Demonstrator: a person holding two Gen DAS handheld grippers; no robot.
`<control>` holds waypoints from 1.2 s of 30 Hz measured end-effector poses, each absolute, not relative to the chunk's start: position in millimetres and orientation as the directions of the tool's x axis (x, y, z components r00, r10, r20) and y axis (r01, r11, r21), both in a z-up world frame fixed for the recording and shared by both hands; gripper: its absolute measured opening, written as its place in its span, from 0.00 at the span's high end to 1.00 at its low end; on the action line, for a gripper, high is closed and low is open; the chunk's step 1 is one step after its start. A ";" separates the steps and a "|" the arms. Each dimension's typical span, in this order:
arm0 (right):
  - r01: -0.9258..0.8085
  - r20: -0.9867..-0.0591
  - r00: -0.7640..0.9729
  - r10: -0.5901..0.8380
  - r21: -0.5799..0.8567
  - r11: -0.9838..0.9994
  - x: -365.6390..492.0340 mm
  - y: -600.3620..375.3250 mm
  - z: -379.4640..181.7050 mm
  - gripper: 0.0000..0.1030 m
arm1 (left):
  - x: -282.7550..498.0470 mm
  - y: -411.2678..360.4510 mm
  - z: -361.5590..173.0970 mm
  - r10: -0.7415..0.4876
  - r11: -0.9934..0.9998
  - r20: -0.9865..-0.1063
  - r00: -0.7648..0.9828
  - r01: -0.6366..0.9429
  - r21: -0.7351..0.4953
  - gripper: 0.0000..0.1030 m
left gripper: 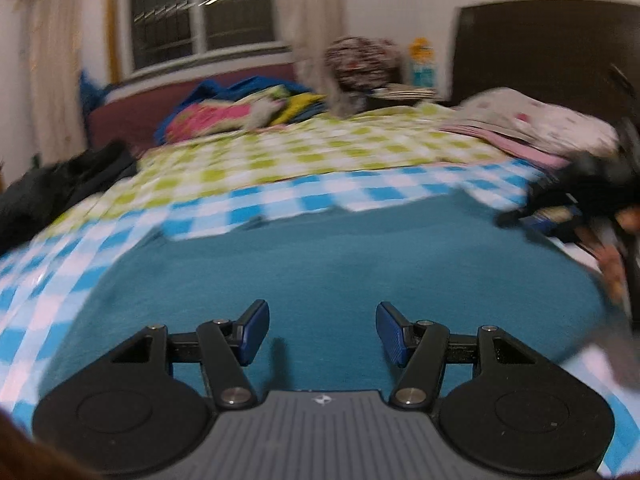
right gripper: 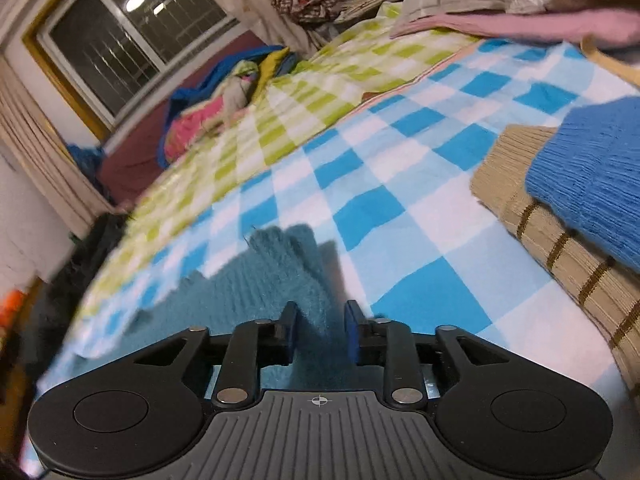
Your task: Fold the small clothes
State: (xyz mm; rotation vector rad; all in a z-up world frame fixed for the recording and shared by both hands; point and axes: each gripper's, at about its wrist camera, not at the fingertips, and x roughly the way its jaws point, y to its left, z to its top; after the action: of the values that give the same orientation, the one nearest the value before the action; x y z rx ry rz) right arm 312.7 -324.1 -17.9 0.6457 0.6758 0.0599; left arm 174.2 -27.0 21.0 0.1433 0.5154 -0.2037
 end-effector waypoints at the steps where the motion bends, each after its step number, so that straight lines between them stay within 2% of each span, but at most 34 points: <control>1: 0.145 -0.552 0.792 0.262 0.587 0.796 308.2 -328.6 -16.4 0.73 | 167.9 -36.0 21.0 -0.171 0.961 -0.494 0.852 0.255 0.106 0.38; 5: 0.117 -0.536 0.791 0.294 0.606 0.787 290.3 -343.9 -12.0 0.58 | 144.8 -68.5 18.6 -0.241 0.921 -0.491 0.837 0.357 0.156 0.38; 10: 0.101 -0.518 0.781 0.348 0.654 0.750 289.4 -360.3 -4.9 0.57 | 118.8 -116.1 2.4 -0.261 0.842 -0.485 0.835 0.443 0.309 0.37; 13: 0.086 -0.522 0.762 0.382 0.667 0.740 290.8 -362.0 -5.5 0.49 | 111.7 -141.6 -13.6 -0.263 0.786 -0.494 0.829 0.481 0.389 0.35; 17: 0.089 -0.534 0.743 0.403 0.676 0.731 291.9 -362.2 -11.2 0.49 | 113.7 -163.1 -32.2 -0.219 0.736 -0.454 0.864 0.452 0.504 0.34; 26: 0.089 -0.546 0.714 0.438 0.691 0.717 295.2 -358.1 -23.0 0.46 | 129.7 -183.1 -33.3 -0.199 0.725 -0.402 0.894 0.410 0.554 0.30; 28: 0.094 -0.556 0.709 0.434 0.685 0.723 295.6 -357.5 -25.6 0.44 | 129.6 -184.4 -32.8 -0.207 0.722 -0.393 0.896 0.411 0.556 0.36; 30: 0.099 -0.561 0.705 0.434 0.683 0.723 296.0 -357.5 -28.1 0.42 | 129.5 -180.3 -26.8 -0.235 0.741 -0.405 0.884 0.432 0.514 0.52; 32: 0.095 -0.556 0.701 0.447 0.694 0.714 296.9 -358.0 -30.8 0.41 | 129.6 -171.1 -18.6 -0.256 0.773 -0.415 0.873 0.443 0.454 0.61; 36: 0.072 -0.534 0.682 0.499 0.728 0.681 298.6 -356.4 -35.0 0.34 | 127.3 -156.1 -3.0 -0.289 0.804 -0.417 0.862 0.455 0.383 0.70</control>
State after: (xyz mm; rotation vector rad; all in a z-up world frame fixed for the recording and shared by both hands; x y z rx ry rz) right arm 298.6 -356.4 -35.0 0.8009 0.7993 0.2702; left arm 127.3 -156.1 -3.0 0.4941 0.3509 -0.4069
